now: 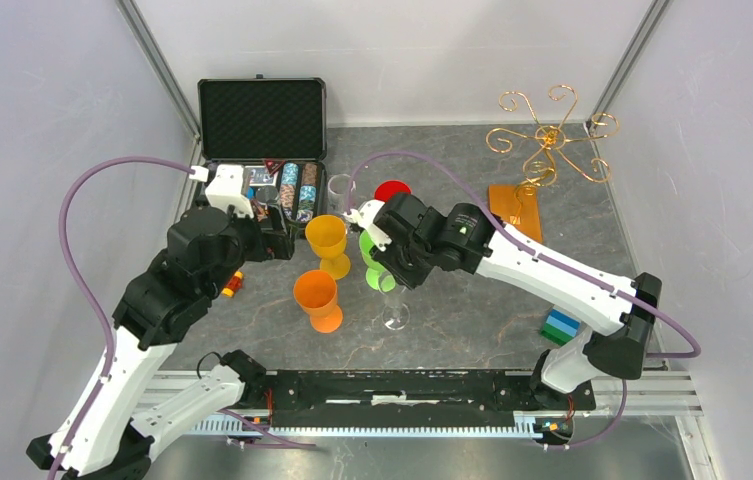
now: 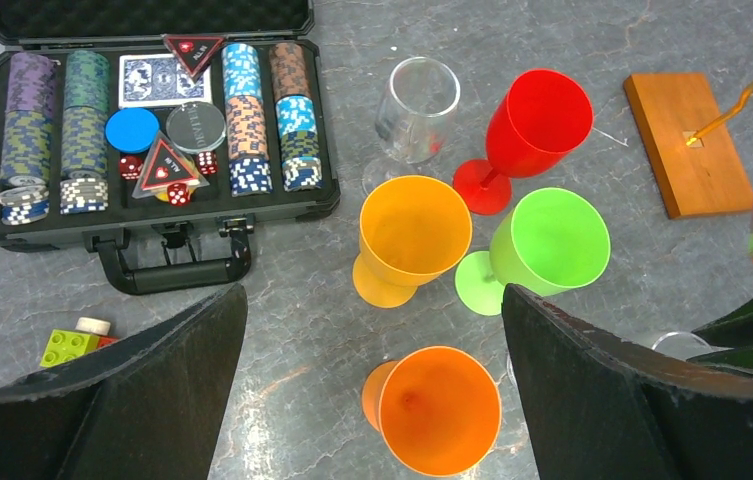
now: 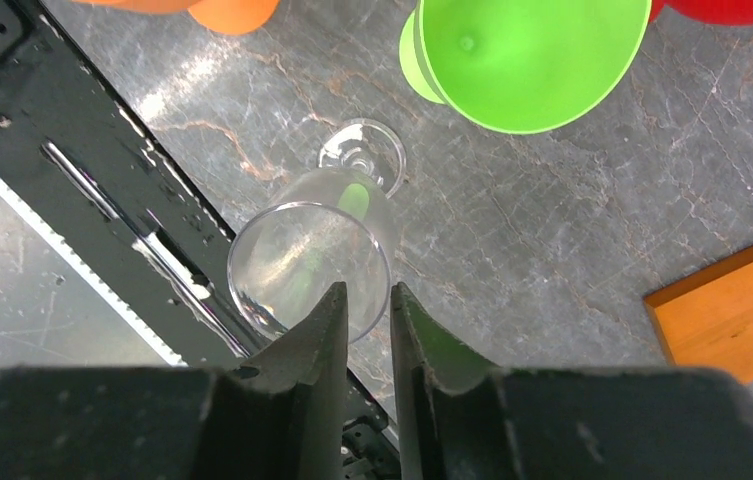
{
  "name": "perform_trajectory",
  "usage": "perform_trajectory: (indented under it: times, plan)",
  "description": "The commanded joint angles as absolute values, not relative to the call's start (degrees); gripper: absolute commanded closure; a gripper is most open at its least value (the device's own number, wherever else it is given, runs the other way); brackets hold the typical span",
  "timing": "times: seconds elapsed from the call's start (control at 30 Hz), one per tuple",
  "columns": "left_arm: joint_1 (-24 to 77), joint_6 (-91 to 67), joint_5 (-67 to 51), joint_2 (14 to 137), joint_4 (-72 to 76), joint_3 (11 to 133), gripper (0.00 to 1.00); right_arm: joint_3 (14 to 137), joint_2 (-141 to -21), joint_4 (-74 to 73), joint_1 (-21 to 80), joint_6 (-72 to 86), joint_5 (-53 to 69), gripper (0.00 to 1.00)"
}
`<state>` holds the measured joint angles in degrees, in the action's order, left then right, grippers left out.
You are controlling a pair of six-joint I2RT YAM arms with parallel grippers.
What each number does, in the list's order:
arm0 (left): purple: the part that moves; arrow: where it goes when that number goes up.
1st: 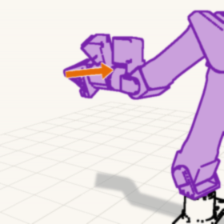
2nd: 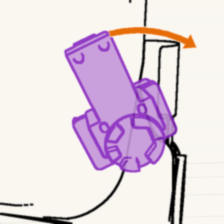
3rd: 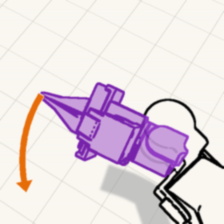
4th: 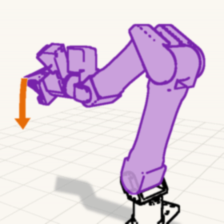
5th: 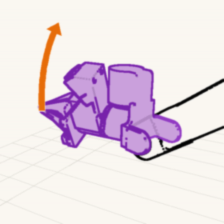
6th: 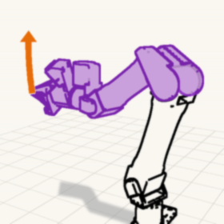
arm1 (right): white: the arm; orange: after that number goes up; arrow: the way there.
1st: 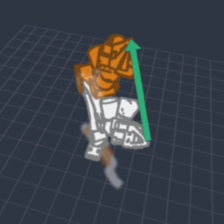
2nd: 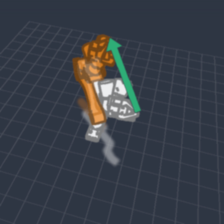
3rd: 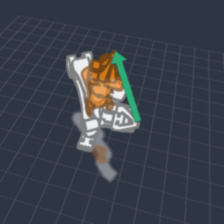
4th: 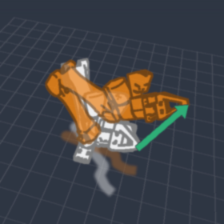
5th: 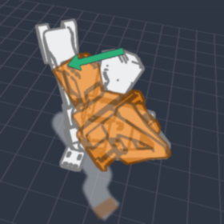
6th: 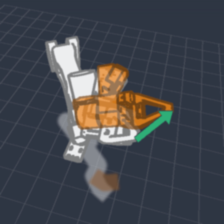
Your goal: Take the wine glass off the wine glass rack
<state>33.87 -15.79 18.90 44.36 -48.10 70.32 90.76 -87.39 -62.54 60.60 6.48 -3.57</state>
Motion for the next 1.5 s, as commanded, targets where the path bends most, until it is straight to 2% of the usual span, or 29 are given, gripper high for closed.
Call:
perform_trajectory:
  times: [0.0,0.13,0.37,0.5,0.73,0.9,1.03,1.1,1.13,1.2,1.33,1.47]
  plan:
    - [33.9,-14.6,20.8,43.9,-49.7,72.1,0.0,90.0,-85.2,-57.1,60.9,10.0,-2.8,0.76]
    - [34.0,-15.1,20.9,43.6,-50.0,72.3,0.0,88.3,-83.8,-54.6,60.7,13.1,-2.2,0.81]
    - [33.9,-15.4,20.4,43.2,-50.1,72.6,0.0,87.2,-82.1,-53.6,59.2,15.1,-2.2,0.82]
    - [33.9,-15.7,20.3,43.1,-50.1,72.6,0.0,86.4,-81.9,-53.3,58.5,15.7,-0.7,0.72]
    - [34.0,-16.2,21.7,42.9,-51.2,73.0,0.0,89.3,-80.5,-55.2,58.4,14.8,-10.6,0.59]
    - [34.0,-16.7,23.6,41.4,-52.4,74.0,0.0,91.1,-77.6,-55.1,58.4,13.7,-12.2,0.53]
    - [33.9,-16.6,22.9,39.0,-53.4,74.5,0.0,88.8,-70.9,-50.8,58.4,11.9,-18.1,0.49]
    - [33.9,-16.6,22.6,37.5,-54.1,74.9,0.0,85.0,-64.5,-46.4,58.4,11.1,-24.4,0.42]
    - [33.9,-16.6,22.7,36.9,-54.6,75.0,0.0,83.0,-61.3,-43.5,58.4,10.6,-27.3,0.33]
    - [34.0,-16.7,22.7,35.7,-55.4,75.6,0.0,78.2,-54.0,-37.7,58.5,9.7,-33.4,0.03]
    - [34.0,-16.2,22.3,33.3,-56.1,76.9,0.0,71.6,-40.5,-27.5,58.5,6.5,-38.0,0.02]
    - [33.9,-14.6,22.5,31.4,-57.1,78.5,0.0,71.5,-33.0,-25.5,58.4,4.7,-42.4,0.02]
